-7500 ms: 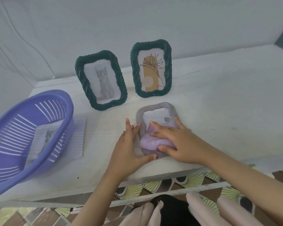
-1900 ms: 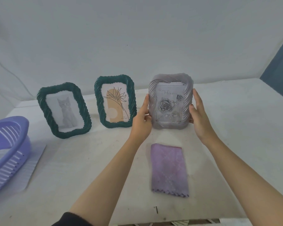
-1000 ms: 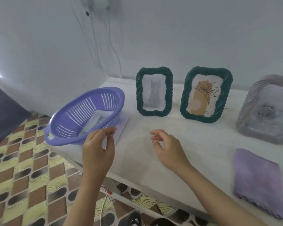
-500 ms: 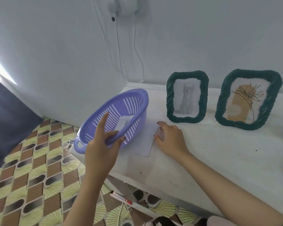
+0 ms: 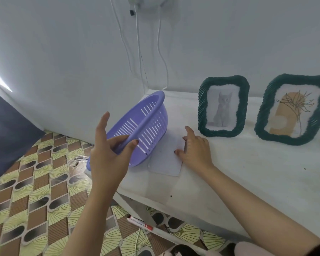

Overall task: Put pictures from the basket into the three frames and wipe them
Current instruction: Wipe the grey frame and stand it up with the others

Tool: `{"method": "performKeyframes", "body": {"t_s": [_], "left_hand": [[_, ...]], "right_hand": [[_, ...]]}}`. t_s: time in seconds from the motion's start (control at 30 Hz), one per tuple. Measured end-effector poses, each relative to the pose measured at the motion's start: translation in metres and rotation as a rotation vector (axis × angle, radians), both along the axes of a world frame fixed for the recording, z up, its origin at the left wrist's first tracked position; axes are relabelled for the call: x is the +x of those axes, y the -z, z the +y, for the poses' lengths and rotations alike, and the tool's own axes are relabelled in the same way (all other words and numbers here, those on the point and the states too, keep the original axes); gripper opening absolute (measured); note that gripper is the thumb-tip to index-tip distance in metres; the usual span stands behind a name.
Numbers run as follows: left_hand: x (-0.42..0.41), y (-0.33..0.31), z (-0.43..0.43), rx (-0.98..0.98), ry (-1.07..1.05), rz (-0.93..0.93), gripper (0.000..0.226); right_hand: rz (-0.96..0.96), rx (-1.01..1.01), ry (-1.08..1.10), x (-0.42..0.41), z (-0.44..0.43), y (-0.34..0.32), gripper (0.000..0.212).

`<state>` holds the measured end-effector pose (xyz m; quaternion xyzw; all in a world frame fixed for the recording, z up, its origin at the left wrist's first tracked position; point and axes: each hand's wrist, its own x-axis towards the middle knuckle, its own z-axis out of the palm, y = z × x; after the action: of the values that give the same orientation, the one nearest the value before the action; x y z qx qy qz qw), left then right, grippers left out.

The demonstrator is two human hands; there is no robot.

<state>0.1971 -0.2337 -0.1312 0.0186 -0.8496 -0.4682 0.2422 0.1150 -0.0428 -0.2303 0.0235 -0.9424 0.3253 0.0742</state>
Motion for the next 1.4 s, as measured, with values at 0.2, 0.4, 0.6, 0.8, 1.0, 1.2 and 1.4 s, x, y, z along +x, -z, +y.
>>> {"method": "performKeyframes", "body": {"t_s": [0.2,0.4,0.6,0.8,1.0,1.2,1.4], "left_hand": [[-0.004,0.000,-0.002,0.033,0.008,-0.010,0.085],[-0.003,0.001,-0.001,0.016,0.002,-0.005,0.083],[-0.001,0.006,0.005,-0.039,-0.036,0.002,0.082],[0.008,0.013,0.017,-0.152,0.004,0.012,0.079],[0.020,0.030,0.034,-0.404,0.178,-0.076,0.065],[0.021,0.040,0.067,-0.482,0.312,0.105,0.060],[0.005,0.053,0.132,0.223,0.585,-0.105,0.083]], "right_hand": [[-0.010,-0.028,0.094,0.005,-0.016,-0.006,0.080],[-0.014,-0.478,0.121,0.021,-0.015,-0.014,0.089],[0.013,-0.737,0.239,0.029,0.005,-0.024,0.080],[0.038,-0.847,0.344,0.040,0.034,-0.031,0.066],[0.152,-0.991,0.370,0.063,0.069,-0.049,0.062],[0.191,-0.979,0.270,0.086,0.089,-0.056,0.065],[0.270,-0.930,0.163,0.100,0.096,-0.051,0.067]]}}
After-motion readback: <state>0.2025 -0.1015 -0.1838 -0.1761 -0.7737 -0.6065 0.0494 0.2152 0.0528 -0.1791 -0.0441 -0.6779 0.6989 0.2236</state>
